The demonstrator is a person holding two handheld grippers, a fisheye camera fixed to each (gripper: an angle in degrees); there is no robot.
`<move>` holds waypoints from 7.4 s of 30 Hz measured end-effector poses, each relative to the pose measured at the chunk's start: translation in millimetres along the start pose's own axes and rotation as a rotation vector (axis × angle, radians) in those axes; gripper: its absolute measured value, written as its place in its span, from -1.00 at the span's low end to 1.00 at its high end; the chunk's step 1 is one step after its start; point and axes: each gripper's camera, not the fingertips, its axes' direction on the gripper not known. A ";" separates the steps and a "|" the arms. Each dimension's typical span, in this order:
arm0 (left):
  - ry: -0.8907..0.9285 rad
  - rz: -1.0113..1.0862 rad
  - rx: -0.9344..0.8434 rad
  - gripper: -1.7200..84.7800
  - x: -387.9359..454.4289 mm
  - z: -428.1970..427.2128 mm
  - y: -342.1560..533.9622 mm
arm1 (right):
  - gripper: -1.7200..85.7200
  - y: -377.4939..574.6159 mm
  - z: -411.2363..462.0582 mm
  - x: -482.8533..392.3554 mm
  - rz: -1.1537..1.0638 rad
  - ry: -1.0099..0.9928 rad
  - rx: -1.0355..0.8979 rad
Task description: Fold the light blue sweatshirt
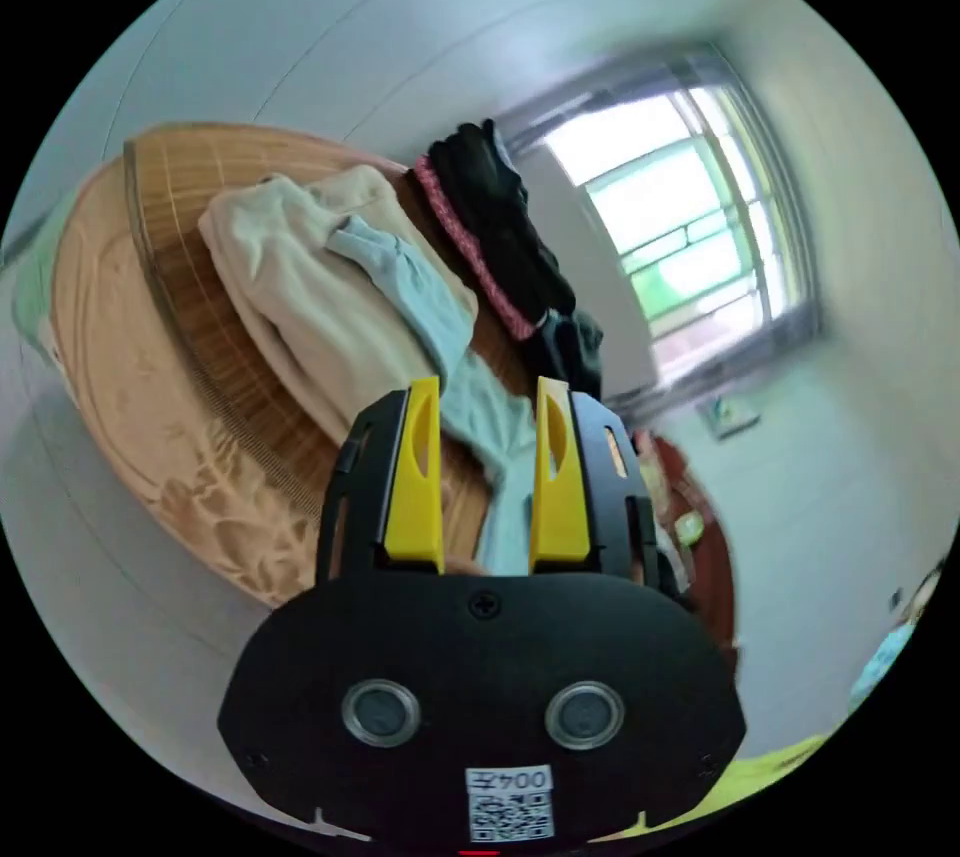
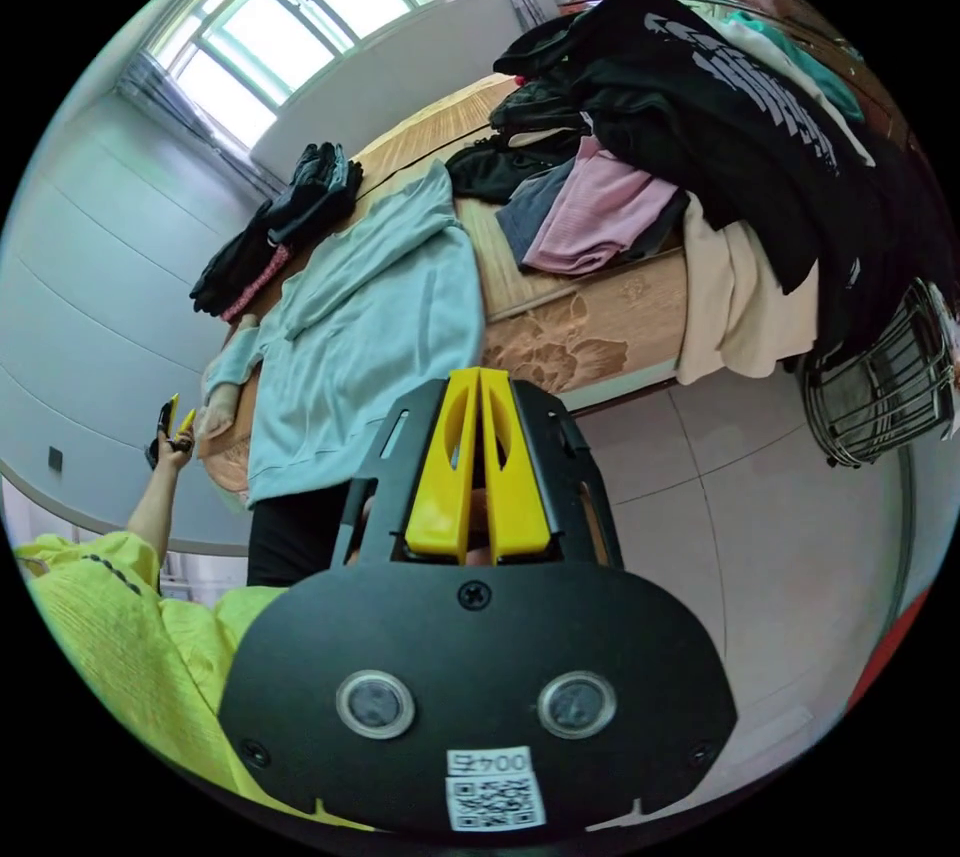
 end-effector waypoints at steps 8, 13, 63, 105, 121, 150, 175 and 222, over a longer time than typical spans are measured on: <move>0.018 -0.368 0.073 -0.62 -112.0 53.8 -88.3 | -0.98 5.6 19.6 -25.2 0.006 -0.022 -0.029; -0.013 -0.364 0.059 -0.63 -124.0 76.8 -104.0 | -0.98 -2.4 32.6 -43.1 -0.039 -0.029 -0.053; -0.310 1.302 -0.353 -0.63 815.0 509.0 488.3 | -0.98 12.1 21.7 60.4 -0.033 -0.210 -0.006; -0.337 0.761 -0.188 -0.91 608.2 370.3 302.0 | -0.75 -181.5 51.1 -109.0 -0.405 -0.007 -0.037; -0.080 0.213 -0.250 -0.96 315.9 438.4 243.9 | -0.90 -252.2 117.5 -187.0 -0.402 0.112 -0.191; -0.032 0.474 -0.312 -0.96 425.7 502.4 240.9 | -0.90 -183.0 116.3 -251.5 -0.515 0.153 -0.099; -0.527 0.796 -0.492 -0.95 482.9 468.9 357.8 | -0.73 -153.7 131.0 -265.5 -0.617 0.143 -0.089; 0.290 0.004 -0.688 -0.61 194.8 135.1 497.1 | -0.63 13.8 66.5 77.1 0.178 -0.660 -0.249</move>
